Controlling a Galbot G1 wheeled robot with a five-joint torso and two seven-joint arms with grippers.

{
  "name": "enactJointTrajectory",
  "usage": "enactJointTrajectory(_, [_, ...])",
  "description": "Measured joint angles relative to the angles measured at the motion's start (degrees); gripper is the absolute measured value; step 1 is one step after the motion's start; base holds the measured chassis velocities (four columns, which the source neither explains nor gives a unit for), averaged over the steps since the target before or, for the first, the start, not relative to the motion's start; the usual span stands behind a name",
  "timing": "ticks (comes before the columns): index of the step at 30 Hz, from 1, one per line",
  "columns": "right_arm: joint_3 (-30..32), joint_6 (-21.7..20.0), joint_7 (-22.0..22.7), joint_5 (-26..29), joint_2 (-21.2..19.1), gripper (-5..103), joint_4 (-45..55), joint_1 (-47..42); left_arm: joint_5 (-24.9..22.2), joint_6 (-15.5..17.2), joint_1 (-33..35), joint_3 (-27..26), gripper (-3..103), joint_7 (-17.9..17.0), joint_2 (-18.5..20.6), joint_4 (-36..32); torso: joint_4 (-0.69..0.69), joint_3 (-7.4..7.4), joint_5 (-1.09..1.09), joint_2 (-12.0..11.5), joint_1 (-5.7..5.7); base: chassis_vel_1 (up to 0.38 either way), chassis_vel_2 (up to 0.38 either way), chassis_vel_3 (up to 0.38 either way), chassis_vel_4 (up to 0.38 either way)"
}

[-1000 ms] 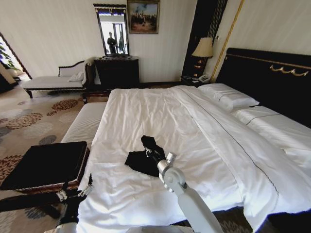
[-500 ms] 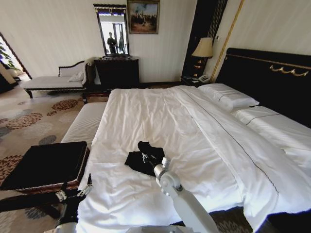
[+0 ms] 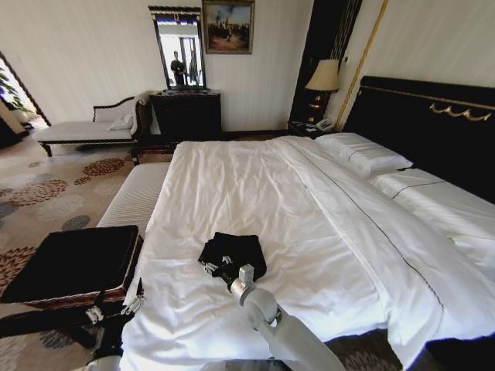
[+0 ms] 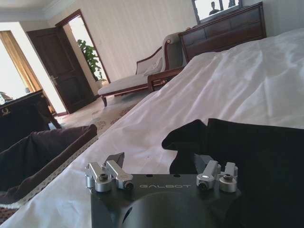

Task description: Fold the clothes on the bed and place them into the basket.

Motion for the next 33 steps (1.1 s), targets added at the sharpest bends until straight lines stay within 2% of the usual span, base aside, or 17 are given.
enactJointTrajectory(2, [4.9,0.2,0.8,1.9,-0.3,90,1.8,-1.9,-0.2,1.4,-1.0,1.5,100,0.1,1.0,-0.1,-0.02,0.0,0.0,0.0,0.0,0.0,0.0,0.0,0.0])
enactJointTrajectory(3, [4.9,0.2,0.8,1.9,-0.3,90,1.8,-1.9,-0.2,1.4,-1.0,1.5,100,0.1,1.0,-0.1,-0.02,0.0,0.0,0.0,0.0,0.0,0.0,0.0,0.0])
enactJointTrajectory(5, [9.1,0.2,1.3,3.9,-1.3,98,3.1,-3.2,-0.7,2.9,-2.5,2.9,100,0.1,2.0,-0.3,-0.02,0.0,-0.01,0.0,0.0,0.0,0.0,0.0,0.0])
enactJointTrajectory(9, [15.2,0.0,2.9,9.3,-3.3,100,5.4,-5.3,-2.3,6.1,-6.0,5.9,100,0.5,4.2,0.7,-0.02,0.0,0.01,0.0,0.0,0.0,0.0,0.0,0.0])
enactJointTrajectory(12, [21.3,-2.2,5.5,17.9,-3.6,100,7.1,-8.9,-7.2,11.7,-10.8,10.5,100,0.3,6.7,2.4,-0.02,0.0,-0.02,0.0,0.0,0.0,0.0,0.0,0.0])
enactJointTrajectory(14, [21.9,-2.5,5.6,18.7,-3.5,100,7.2,-9.4,-7.9,12.3,-11.2,11.0,100,0.3,7.1,2.5,-0.02,0.0,-0.02,0.0,0.0,0.0,0.0,0.0,0.0])
enactJointTrajectory(15, [23.6,-3.6,5.9,20.6,-3.2,100,7.6,-11.3,-10.4,14.5,-13.2,12.8,100,0.2,8.6,2.8,-0.02,0.0,-0.01,0.0,0.0,0.0,0.0,0.0,0.0])
enactJointTrajectory(17, [25.5,-4.5,6.4,23.2,-2.5,100,7.9,-13.7,-13.2,16.9,-15.6,14.4,100,0.7,9.9,3.4,-0.03,0.0,-0.01,0.0,0.0,0.0,0.0,0.0,0.0])
enactJointTrajectory(19, [26.1,-4.7,6.6,23.9,-2.2,100,8.0,-14.1,-14.4,17.8,-16.2,14.8,100,1.0,10.4,3.5,-0.01,0.0,0.0,0.0,0.0,0.0,0.0,0.0,0.0])
enactJointTrajectory(22, [28.7,-5.1,6.8,25.5,-1.0,100,7.7,-16.0,-22.3,22.1,-19.9,16.7,100,1.8,12.5,5.0,-0.02,0.0,-0.02,0.0,0.0,0.0,0.0,0.0,0.0])
enactJointTrajectory(23, [28.7,-5.1,6.8,25.5,-1.0,100,7.7,-16.0,-22.3,22.1,-19.9,16.7,100,1.8,12.5,5.0,-0.02,0.0,-0.02,0.0,0.0,0.0,0.0,0.0,0.0])
enactJointTrajectory(26, [29.4,-5.1,6.4,25.0,-0.7,100,7.4,-16.5,-31.0,25.7,-23.9,18.2,100,2.0,13.5,6.4,-0.01,0.0,-0.01,0.0,0.0,0.0,0.0,0.0,0.0])
enactJointTrajectory(27, [29.5,-5.1,6.3,24.8,-0.5,100,7.3,-16.5,-33.4,26.4,-25.1,18.6,100,2.1,13.7,6.9,-0.01,0.0,-0.02,0.0,0.0,0.0,0.0,0.0,0.0])
enactJointTrajectory(28, [29.5,-5.1,6.3,24.8,-0.5,100,7.3,-16.5,-33.4,26.4,-25.1,18.6,100,2.1,13.7,6.9,-0.01,0.0,-0.02,0.0,0.0,0.0,0.0,0.0,0.0])
enactJointTrajectory(30, [29.6,-5.1,6.2,24.5,-0.2,100,6.7,-16.4,-39.8,27.9,-27.4,19.5,100,3.1,14.2,8.2,-0.02,0.0,-0.01,0.0,0.0,0.0,0.0,0.0,0.0])
enactJointTrajectory(31, [29.6,-5.1,6.2,24.5,-0.2,100,6.7,-16.4,-39.8,27.9,-27.4,19.5,100,3.1,14.2,8.2,-0.02,0.0,-0.01,0.0,0.0,0.0,0.0,0.0,0.0])
enactJointTrajectory(33, [29.4,-5.0,6.1,23.9,0.0,100,5.9,-16.1,-46.1,29.2,-29.4,20.2,100,5.0,14.6,9.7,-0.01,0.0,-0.01,0.0,0.0,0.0,0.0,0.0,0.0])
